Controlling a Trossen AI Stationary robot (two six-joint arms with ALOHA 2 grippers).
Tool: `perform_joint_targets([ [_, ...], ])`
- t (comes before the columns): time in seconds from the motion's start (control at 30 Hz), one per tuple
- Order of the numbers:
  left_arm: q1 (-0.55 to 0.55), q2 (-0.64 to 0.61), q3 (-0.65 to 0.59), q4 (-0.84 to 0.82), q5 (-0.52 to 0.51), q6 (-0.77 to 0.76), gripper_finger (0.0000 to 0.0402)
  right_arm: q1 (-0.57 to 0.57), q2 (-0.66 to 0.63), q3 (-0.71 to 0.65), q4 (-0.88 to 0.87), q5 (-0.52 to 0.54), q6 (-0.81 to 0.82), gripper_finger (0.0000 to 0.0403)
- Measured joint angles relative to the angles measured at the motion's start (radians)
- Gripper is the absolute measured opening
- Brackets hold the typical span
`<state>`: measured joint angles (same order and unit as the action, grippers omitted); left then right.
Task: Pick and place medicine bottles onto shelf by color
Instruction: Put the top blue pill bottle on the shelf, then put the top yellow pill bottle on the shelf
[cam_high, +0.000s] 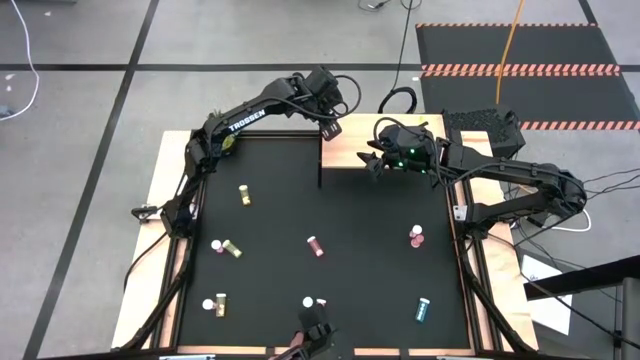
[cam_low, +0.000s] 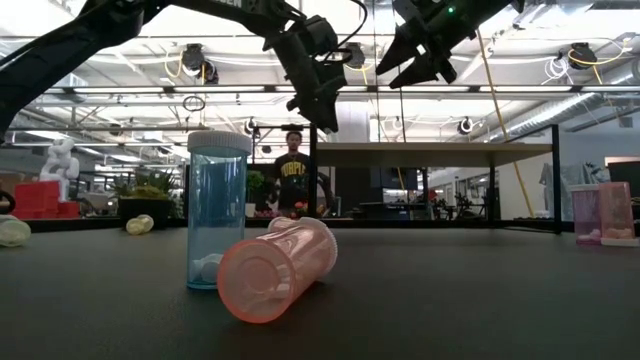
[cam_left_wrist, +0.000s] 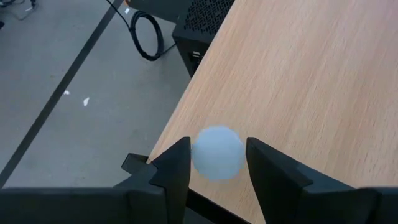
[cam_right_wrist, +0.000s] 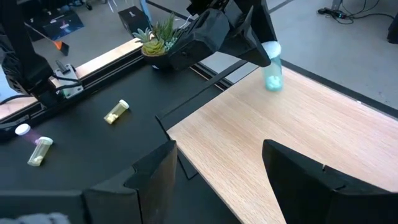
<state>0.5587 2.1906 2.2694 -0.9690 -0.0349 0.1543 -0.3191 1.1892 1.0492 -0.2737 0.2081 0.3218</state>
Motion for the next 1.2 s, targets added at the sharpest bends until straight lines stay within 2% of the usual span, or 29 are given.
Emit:
perform_joint_targets([
  [0.33,0.000,0.000,0.000,0.040,0.000,0.005,0.0171,0.000,0.000,0.000,0.015,0.000,0.015,0.0233],
  [0.57,0.003,-0.056,0.000,0.026,-0.011,0.021,0.0171,0.000,0.000,0.000,0.014,-0.003,0.026,0.0233],
  [0.67,0.003,-0.113,0.000,-0.010,-0.015,0.036,0.0171,0.000,0.000,0.000,0.021,-0.024,0.025,0.0233],
  [0.83,0.002,-0.249,0.000,-0.091,-0.023,0.070,0.0171,0.001,0.000,0.000,0.174,-0.269,-0.085,0.0233],
  [0.9,0.003,-0.310,0.001,-0.150,-0.026,0.072,0.0171,0.001,0.000,0.000,0.271,-0.327,-0.106,0.0233],
  [1.03,0.021,-0.436,0.001,-0.247,-0.016,0.023,0.0171,-0.016,0.020,0.003,0.443,-0.303,-0.007,0.0232],
  [1.1,0.021,-0.495,-0.008,-0.261,-0.014,-0.008,0.0171,-0.034,0.049,0.004,0.447,-0.295,0.062,0.0229],
  [1.2,0.019,-0.586,-0.079,-0.255,-0.007,-0.052,0.0170,-0.041,0.105,0.000,0.448,-0.350,0.047,0.0224],
])
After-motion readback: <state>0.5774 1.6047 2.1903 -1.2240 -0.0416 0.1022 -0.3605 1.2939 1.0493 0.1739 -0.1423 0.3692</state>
